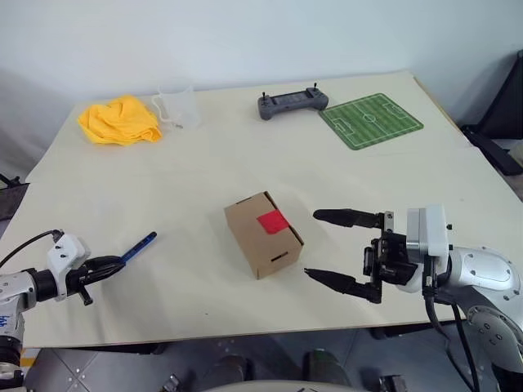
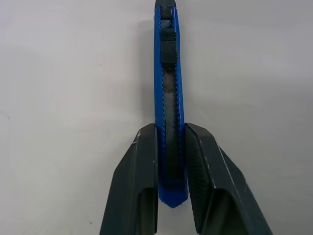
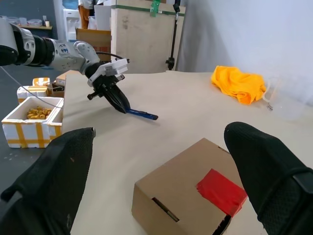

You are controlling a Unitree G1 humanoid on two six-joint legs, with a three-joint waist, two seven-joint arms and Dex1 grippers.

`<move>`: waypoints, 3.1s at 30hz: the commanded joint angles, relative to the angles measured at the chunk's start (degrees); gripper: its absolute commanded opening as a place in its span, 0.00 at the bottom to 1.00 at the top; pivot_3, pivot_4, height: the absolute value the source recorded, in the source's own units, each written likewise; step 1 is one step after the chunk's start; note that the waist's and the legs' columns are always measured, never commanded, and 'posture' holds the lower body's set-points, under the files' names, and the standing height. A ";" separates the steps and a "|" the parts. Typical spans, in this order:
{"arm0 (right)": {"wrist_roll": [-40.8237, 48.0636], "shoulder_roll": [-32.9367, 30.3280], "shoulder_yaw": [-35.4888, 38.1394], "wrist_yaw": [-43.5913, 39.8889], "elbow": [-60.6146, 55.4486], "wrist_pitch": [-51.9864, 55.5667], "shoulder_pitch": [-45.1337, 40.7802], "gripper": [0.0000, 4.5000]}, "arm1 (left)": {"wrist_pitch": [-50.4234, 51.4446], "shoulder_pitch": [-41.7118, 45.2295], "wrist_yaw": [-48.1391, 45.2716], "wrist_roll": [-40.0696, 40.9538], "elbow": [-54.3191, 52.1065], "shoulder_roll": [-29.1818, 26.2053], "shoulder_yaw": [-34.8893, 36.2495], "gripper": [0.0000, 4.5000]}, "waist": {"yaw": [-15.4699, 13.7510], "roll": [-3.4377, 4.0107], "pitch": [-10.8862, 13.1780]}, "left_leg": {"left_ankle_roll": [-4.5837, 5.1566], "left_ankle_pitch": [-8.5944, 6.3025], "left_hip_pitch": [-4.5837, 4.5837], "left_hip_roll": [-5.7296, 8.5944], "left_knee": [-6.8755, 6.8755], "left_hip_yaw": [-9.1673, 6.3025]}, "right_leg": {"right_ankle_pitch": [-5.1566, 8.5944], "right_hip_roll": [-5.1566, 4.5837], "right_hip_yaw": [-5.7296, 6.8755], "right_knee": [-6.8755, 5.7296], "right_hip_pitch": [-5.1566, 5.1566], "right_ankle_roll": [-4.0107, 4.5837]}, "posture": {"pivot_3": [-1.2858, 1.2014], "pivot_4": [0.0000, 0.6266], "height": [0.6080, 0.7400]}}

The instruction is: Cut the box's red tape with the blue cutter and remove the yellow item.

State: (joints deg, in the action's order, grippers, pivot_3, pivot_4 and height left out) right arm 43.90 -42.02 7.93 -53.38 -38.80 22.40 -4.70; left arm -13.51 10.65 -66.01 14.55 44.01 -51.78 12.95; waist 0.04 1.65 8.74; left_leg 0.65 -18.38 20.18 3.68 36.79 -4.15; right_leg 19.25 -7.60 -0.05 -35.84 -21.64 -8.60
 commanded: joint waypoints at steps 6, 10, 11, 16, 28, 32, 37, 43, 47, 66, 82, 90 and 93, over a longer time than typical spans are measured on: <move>3.18 -2.22 4.62 -1.72 -0.66 0.39 1.05 1.00 | 16.72 -5.59 -17.24 9.10 -27.29 -3.56 -4.80 0.10 | -0.16 -0.95 0.58 | -0.05 -0.21 0.35 0.02 0.33 -0.12 | -0.02 -0.13 -0.26 0.29 0.04 0.01 | 0.52 0.24 1.00; 6.35 -4.90 7.21 -2.21 -1.63 3.06 2.89 1.00 | 24.08 -6.93 -18.83 8.57 -44.02 -7.70 -9.38 0.10 | 0.05 -1.37 0.76 | -0.12 -0.36 0.99 -0.13 0.35 -0.53 | -0.10 0.03 0.00 0.57 -0.25 0.14 | 0.52 0.24 1.00; 6.80 -5.46 7.55 -2.35 -1.90 3.53 3.38 1.00 | 25.39 -6.68 -18.29 8.63 -46.05 -7.73 -9.89 0.10 | -0.01 -1.35 0.77 | -0.13 -0.38 1.13 -0.13 0.33 -0.55 | -0.12 0.06 0.05 0.54 -0.40 0.18 | 0.52 0.24 1.00; 9.18 -8.14 10.75 -0.13 -8.20 7.80 13.41 1.00 | 33.01 -3.55 -11.78 4.92 -62.36 -4.37 -18.69 0.10 | -0.25 -1.31 0.81 | -0.07 -0.49 1.51 -0.11 0.22 -0.64 | -0.07 0.08 0.51 0.34 -0.85 0.25 | 0.52 0.24 1.00; 4.85 -11.16 13.59 6.99 -17.46 13.54 28.98 0.92 | 60.70 7.25 7.54 3.24 -81.34 9.01 -34.96 0.10 | -1.61 -1.99 1.33 | 0.13 -0.39 1.38 0.12 1.16 -0.42 | -0.19 0.15 0.87 0.58 -0.25 -0.03 | 0.52 0.24 1.00; 1.69 -12.90 10.36 9.26 -18.97 15.98 30.10 0.67 | 67.97 9.87 11.87 3.26 -82.92 10.03 -36.86 0.10 | -1.78 -2.01 1.35 | 0.08 -0.33 1.21 0.12 1.16 -0.66 | -0.20 0.14 0.63 0.75 0.09 -0.04 | 0.52 0.24 1.00; -5.18 -13.83 2.79 13.43 -16.87 17.75 25.17 0.32 | 70.44 11.67 13.07 3.48 -82.74 9.32 -37.92 0.10 | -1.55 -2.01 1.35 | -0.04 -0.30 1.25 0.11 1.09 -0.85 | -0.20 0.16 0.75 0.74 0.04 -0.04 | 0.52 0.24 1.00; -10.47 -14.46 -4.69 13.20 -12.42 18.74 17.74 0.00 | 69.68 13.06 11.40 3.84 -81.72 7.50 -39.92 0.10 | -1.57 -1.93 1.39 | -0.04 -0.29 1.27 0.17 1.02 -0.92 | -0.18 0.17 0.85 0.76 0.03 0.01 | 0.52 0.24 1.00; -13.29 -14.13 -9.78 12.83 -9.31 19.84 11.93 0.00 | 71.21 15.65 12.05 4.01 -80.06 9.16 -41.03 0.10 | -1.73 -1.94 1.40 | -0.02 -0.29 1.36 0.26 1.07 -1.07 | -0.18 0.12 0.97 0.79 0.04 0.00 | 0.52 0.24 1.00; -22.69 -11.70 -21.24 8.68 -4.03 16.48 4.12 0.00 | 72.01 22.52 11.30 2.90 -76.11 10.41 -45.63 0.10 | -1.57 -1.96 1.41 | -0.01 -0.27 1.39 0.37 1.14 -1.21 | -0.18 0.12 1.24 0.71 0.05 0.00 | 0.52 0.24 1.00; -26.31 -6.80 -22.89 6.61 -0.68 8.99 2.63 0.00 | 68.74 21.89 13.14 -1.80 -74.91 9.78 -49.49 0.10 | -1.69 -1.96 1.41 | 0.04 -0.23 1.37 0.52 1.25 -1.28 | -0.18 0.07 1.20 0.45 0.05 -0.01 | 0.52 0.24 1.00; -24.41 -6.37 -20.29 2.81 0.30 5.27 3.11 0.00 | 67.14 20.82 12.81 -2.99 -74.33 9.26 -49.54 0.10 | -1.70 -1.96 1.41 | 0.07 -0.21 1.37 0.58 1.29 -1.33 | -0.18 0.04 1.16 0.38 0.07 -0.01 | 0.52 0.24 1.00; -24.43 -6.24 -20.57 2.48 0.35 5.85 3.34 0.00 | 67.13 20.66 12.78 -2.97 -74.53 9.12 -49.32 0.10 | -1.70 -1.96 1.41 | 0.07 -0.21 1.36 0.58 1.29 -1.34 | -0.18 0.05 1.16 0.37 0.07 -0.01 | 0.52 0.24 1.00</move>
State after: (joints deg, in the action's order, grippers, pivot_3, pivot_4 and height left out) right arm 18.54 -48.69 -13.26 -50.45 -37.63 28.71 -1.64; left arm 53.44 32.25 -53.88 13.21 -30.96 -41.96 -35.52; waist -1.66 -0.30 10.15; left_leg 0.73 -18.59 21.55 4.26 38.08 -5.49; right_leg 19.07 -7.55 1.11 -35.47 -21.57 -8.61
